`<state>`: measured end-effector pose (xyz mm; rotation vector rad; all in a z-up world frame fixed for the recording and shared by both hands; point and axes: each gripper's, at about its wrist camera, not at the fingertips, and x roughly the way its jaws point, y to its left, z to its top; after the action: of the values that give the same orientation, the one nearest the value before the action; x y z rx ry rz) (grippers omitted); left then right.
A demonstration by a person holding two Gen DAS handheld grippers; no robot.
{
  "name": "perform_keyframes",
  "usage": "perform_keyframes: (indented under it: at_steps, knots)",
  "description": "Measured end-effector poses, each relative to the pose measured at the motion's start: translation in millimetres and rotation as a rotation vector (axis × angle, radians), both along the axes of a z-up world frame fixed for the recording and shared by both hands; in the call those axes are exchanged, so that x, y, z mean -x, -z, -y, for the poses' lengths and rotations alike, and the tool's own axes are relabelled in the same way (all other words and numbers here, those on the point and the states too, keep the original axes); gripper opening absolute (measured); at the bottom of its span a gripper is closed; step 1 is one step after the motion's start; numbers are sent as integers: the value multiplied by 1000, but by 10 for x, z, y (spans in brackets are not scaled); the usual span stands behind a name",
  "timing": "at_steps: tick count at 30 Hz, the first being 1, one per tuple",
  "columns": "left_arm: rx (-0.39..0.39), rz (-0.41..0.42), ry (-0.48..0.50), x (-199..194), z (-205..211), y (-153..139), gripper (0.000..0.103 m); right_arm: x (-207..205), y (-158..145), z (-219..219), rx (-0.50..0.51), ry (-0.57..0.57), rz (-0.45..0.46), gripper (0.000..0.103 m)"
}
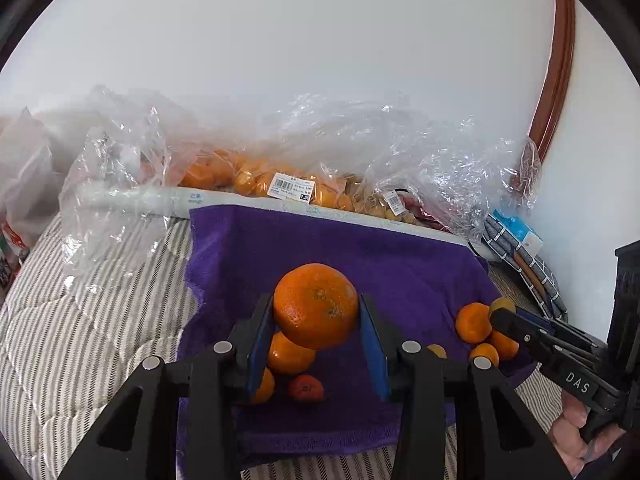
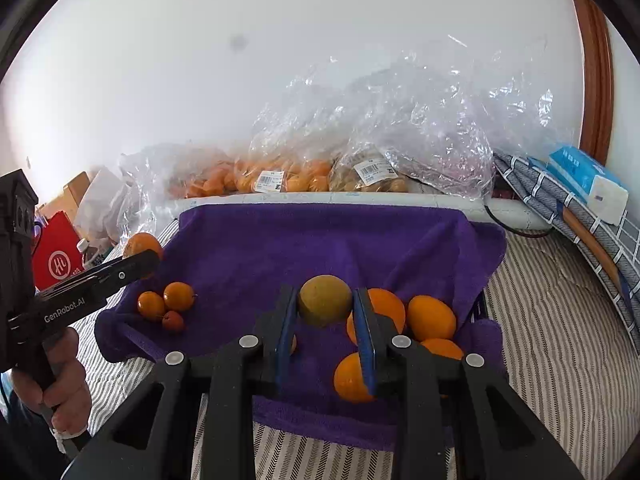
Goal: Organize fruits
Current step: 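Lower the yellow fruit and orange onto the towel and open both grippers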
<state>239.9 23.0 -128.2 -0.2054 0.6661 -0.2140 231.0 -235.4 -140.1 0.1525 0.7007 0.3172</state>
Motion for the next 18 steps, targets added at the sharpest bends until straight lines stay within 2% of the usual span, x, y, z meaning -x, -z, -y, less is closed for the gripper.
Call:
perform_keyframes:
  at_steps: [6, 9, 13, 18]
  knots:
    - [24, -20, 28, -6, 27, 142, 39, -35, 195, -86, 13, -32, -36, 28]
    - [22, -23, 44, 2, 65, 180, 39, -18, 222, -103, 3, -23, -45, 28]
    - [23, -30, 73, 6, 125, 205, 39, 19, 224, -111, 44, -18, -26, 29]
    - [16, -28, 96, 22, 167, 217, 39, 17, 230, -121, 30, -37, -36, 29]
